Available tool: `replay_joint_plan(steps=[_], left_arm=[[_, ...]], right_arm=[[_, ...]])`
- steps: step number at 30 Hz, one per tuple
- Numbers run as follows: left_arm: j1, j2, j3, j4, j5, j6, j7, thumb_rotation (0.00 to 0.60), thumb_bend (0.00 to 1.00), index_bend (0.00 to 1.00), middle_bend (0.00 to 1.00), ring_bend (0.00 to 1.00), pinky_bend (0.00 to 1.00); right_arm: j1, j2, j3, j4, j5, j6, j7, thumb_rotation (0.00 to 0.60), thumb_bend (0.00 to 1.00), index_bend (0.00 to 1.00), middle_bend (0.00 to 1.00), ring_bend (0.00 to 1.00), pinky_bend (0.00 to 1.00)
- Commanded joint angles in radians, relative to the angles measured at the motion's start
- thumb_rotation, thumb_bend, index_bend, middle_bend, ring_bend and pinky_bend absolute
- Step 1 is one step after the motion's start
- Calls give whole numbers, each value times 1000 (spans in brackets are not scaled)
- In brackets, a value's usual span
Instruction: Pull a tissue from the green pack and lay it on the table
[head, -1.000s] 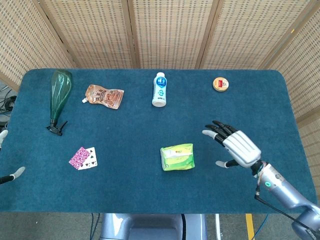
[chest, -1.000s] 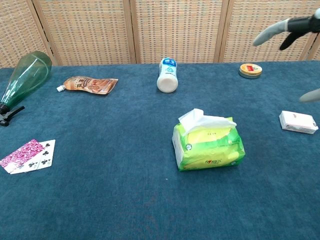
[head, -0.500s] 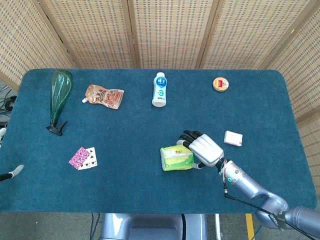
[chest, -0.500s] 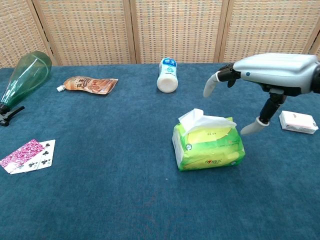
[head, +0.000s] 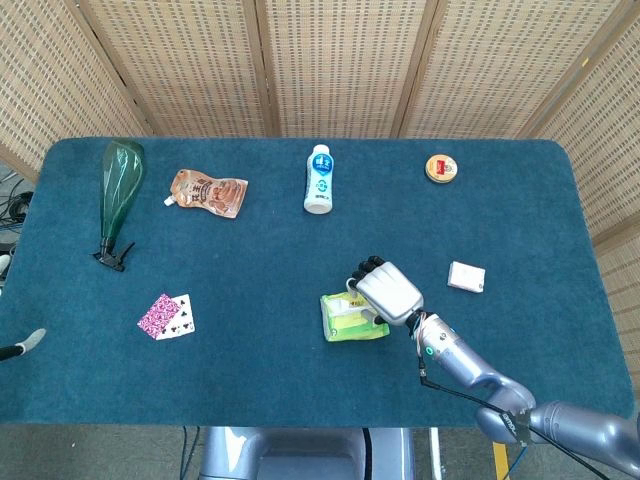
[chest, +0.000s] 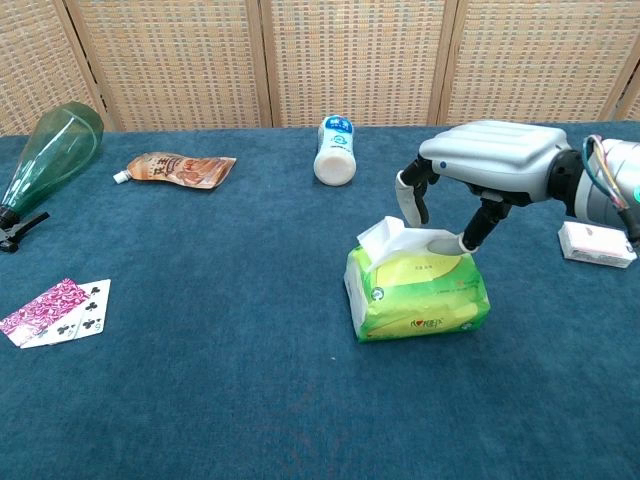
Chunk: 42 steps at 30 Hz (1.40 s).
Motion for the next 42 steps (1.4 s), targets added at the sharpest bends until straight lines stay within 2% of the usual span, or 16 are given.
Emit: replay_joint_plan(steps=[1,4,10,15,20,25,28,32,37,42], left_arm=[[-1,1,-1,-1,-2,-2,0,600,0,0,0,0,0],[-1,1,-2,-1,-5,-3,-2,600,0,0,0,0,0],[0,3,-1,-3,-3,-1,-5,600,0,0,0,0,0],[1,5,-1,-5,-1,2,-9,600,0,0,0,0,0],[3,8,-1,-6,1,5,-15,600,0,0,0,0,0],[1,9,1,-3,3,0,-20,600,0,0,0,0,0],[0,8,0,-1,3,0,-19,600,0,0,0,0,0],[-1,8,-1,2,-2,-4,-23,600,0,0,0,0,0],[-11,8,-7,11,-25,-34,-30,600,0,0,0,0,0],[-26,7,-15,20,-55,-71,-31,600,0,0,0,0,0]], right_arm=[[6,-9,-2,7,9,4,-11,600,450,595,583,416,316],[6,-12,-5,3,2,22,-6,600,512,629,614,436,319],[-1,19,-5,-47,-34,77,35,600,525,633,619,437,320],[-12,91,18,-125,-81,152,61,600,542,633,619,438,320],[-22,201,99,-219,-77,232,71,600,546,633,619,437,328],[7,282,227,-256,70,227,45,600,562,633,619,437,330],[53,278,282,-214,191,191,-4,600,565,633,619,437,330],[118,222,307,-116,317,152,-54,600,566,633,619,437,330],[179,99,263,62,386,119,-96,600,564,633,619,437,330],[217,-40,194,265,422,57,-87,600,565,633,619,437,330]])
